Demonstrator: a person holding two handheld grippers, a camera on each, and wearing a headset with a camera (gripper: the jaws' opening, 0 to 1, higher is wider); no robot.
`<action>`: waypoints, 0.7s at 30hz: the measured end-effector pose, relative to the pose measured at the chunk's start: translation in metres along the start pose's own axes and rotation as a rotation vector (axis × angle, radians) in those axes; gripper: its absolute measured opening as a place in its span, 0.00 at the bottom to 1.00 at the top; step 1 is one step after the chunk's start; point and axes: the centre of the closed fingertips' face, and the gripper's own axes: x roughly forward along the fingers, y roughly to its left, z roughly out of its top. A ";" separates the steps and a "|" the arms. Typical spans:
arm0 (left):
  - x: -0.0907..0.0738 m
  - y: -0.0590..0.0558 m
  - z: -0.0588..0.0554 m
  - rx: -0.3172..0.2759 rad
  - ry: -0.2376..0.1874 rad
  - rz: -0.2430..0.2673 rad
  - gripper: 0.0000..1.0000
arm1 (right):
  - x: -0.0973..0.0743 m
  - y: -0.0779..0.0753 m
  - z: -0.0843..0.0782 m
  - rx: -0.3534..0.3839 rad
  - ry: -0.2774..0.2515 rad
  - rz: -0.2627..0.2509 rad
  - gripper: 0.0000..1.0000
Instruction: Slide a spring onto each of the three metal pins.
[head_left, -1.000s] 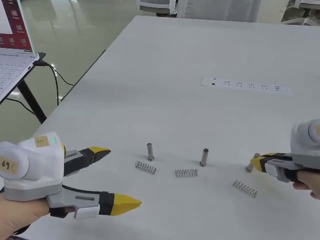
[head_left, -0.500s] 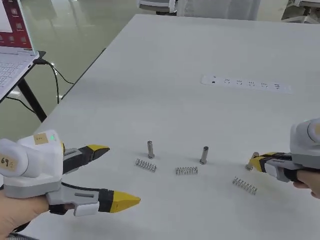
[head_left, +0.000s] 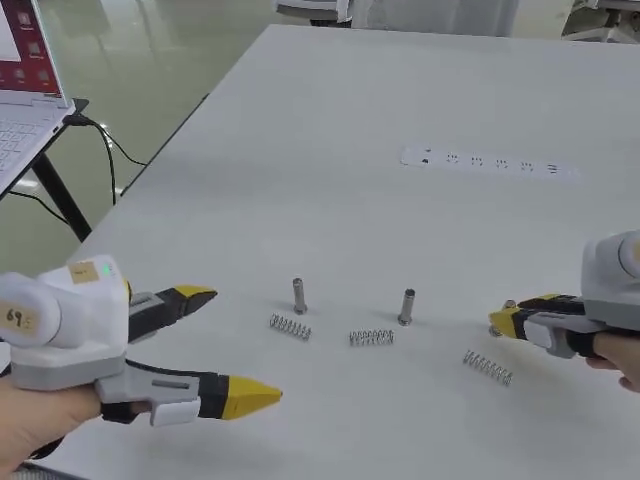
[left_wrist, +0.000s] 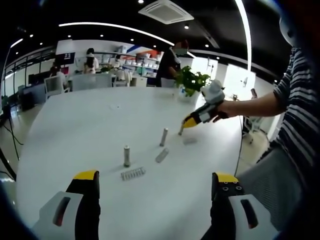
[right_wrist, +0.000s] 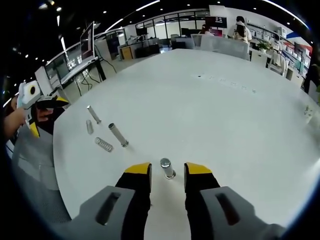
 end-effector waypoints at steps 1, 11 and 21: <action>0.000 0.001 0.000 -0.002 -0.001 0.003 0.90 | 0.000 0.001 0.000 0.002 0.001 0.003 0.25; 0.001 0.002 0.000 -0.013 0.005 0.010 0.92 | -0.001 0.003 0.000 0.003 -0.018 0.013 0.40; 0.002 0.002 -0.001 -0.014 0.006 0.009 0.91 | -0.006 0.004 0.002 0.000 -0.036 0.024 0.47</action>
